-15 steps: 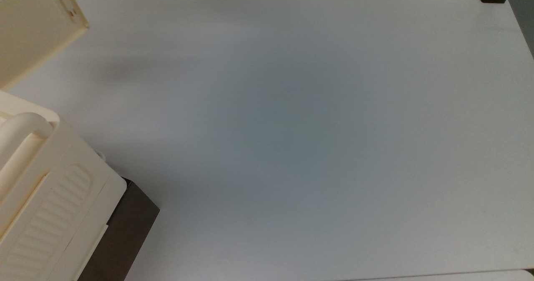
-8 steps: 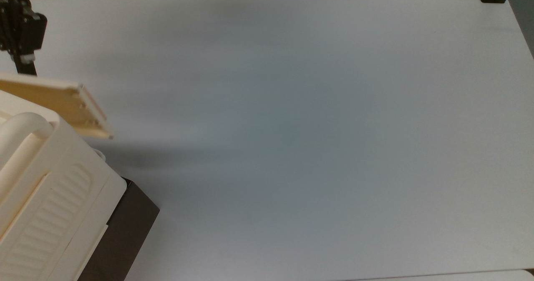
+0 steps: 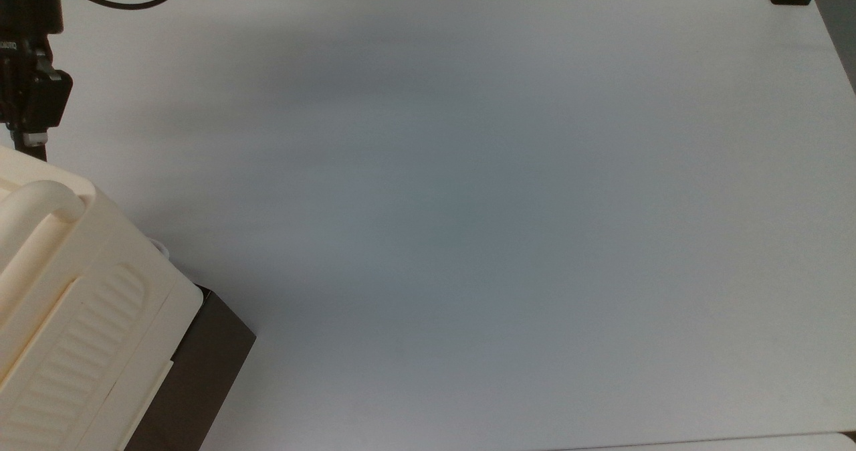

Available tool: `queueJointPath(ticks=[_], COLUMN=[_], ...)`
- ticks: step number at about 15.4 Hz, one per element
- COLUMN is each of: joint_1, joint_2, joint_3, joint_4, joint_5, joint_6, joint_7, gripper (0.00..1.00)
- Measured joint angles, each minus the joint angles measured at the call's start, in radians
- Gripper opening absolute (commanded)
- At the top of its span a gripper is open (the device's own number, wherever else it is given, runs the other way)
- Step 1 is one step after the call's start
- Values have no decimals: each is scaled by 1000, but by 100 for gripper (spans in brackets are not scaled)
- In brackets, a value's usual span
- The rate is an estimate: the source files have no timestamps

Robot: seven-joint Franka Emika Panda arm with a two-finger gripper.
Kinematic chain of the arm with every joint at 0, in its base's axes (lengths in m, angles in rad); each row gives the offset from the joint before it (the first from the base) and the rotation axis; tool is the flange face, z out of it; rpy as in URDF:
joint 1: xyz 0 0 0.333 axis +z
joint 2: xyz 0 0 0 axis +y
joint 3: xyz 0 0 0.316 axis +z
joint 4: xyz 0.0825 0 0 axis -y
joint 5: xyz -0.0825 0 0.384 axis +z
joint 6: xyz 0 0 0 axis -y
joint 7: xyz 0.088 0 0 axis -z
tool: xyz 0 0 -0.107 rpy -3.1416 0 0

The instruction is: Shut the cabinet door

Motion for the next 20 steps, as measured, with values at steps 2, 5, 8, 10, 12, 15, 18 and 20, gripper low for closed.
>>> queueJointPath(ticks=[2, 5, 8, 10, 12, 15, 18, 20], joint_1=[0, -4, -3, 0, 1, 12, 57, 111], joint_2=[-6, -45, -111, -162, -210, -262, -285, -293], joint_3=[0, -2, -2, 6, 44, 122, 158, 161], joint_4=[3, 12, 24, 27, 27, 25, 23, 23], joint_5=[-3, -75, -188, -262, -338, -451, -497, -544], joint_6=[-57, -241, -498, -665, -809, -970, -1048, -1070], joint_7=[-8, -12, -12, -12, -5, 38, 124, 177], gripper=[0, 2, 22, 59, 82, 100, 100, 100])
